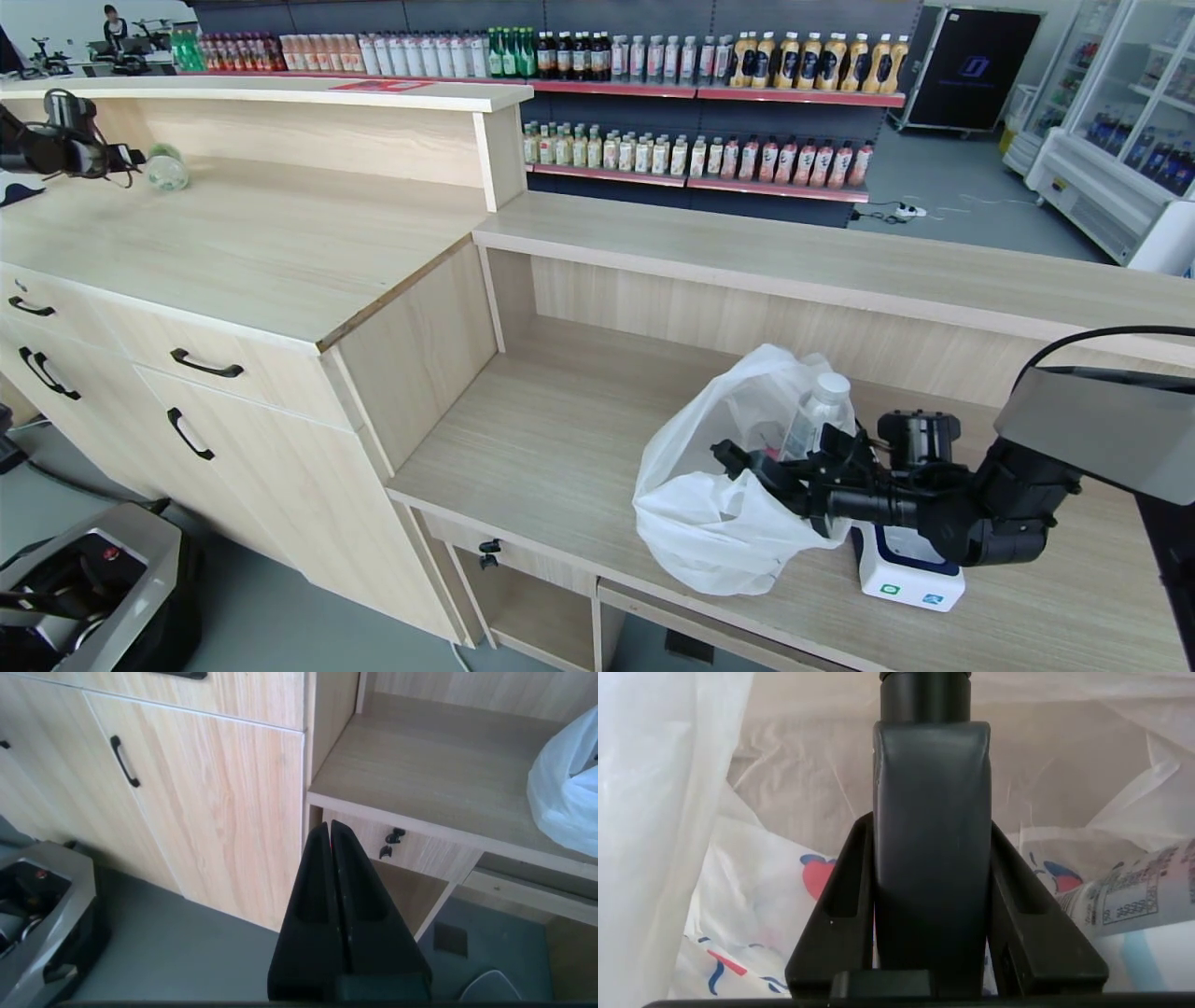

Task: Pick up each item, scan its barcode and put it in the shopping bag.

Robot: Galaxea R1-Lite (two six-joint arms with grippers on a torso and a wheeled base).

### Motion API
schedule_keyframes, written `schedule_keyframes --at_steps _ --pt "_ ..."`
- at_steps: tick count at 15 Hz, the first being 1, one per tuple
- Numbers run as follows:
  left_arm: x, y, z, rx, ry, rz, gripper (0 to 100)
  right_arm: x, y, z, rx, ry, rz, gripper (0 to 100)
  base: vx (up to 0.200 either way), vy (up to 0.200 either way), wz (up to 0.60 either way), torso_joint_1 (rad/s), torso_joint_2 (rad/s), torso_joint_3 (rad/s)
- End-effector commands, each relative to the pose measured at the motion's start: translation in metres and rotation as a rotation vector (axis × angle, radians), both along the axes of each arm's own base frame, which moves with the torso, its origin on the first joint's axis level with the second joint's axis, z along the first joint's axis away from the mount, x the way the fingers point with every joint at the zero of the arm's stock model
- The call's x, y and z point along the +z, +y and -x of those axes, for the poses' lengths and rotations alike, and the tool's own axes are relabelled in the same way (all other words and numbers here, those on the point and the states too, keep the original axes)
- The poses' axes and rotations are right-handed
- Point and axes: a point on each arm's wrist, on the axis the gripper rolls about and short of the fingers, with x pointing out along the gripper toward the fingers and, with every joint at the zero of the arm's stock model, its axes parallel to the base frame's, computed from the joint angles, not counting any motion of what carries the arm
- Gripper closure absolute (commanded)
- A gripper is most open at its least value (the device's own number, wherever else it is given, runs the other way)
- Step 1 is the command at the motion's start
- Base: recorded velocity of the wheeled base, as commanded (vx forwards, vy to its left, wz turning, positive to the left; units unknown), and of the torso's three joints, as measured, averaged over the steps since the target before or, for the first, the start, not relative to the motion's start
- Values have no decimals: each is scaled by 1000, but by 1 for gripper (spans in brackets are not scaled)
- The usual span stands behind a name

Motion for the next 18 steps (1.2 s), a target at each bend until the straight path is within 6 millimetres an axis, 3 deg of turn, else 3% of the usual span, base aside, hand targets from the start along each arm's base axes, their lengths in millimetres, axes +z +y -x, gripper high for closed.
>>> schedule_keyframes --at_steps 1,10,11,18 --pt "0 0 0 1 0 1 100 0 0 1 1 2 -1 100 0 0 0 0 0 0" --pt "0 0 0 1 0 1 100 -4 0 5 5 13 7 100 0 0 0 0 0 0" --pt "0 0 0 1 0 1 100 -5 0 6 6 15 8 0 0 0 0 0 0 0" --pt "0 0 0 1 0 1 100 1 0 7 11 -1 8 0 0 0 0 0 0 0"
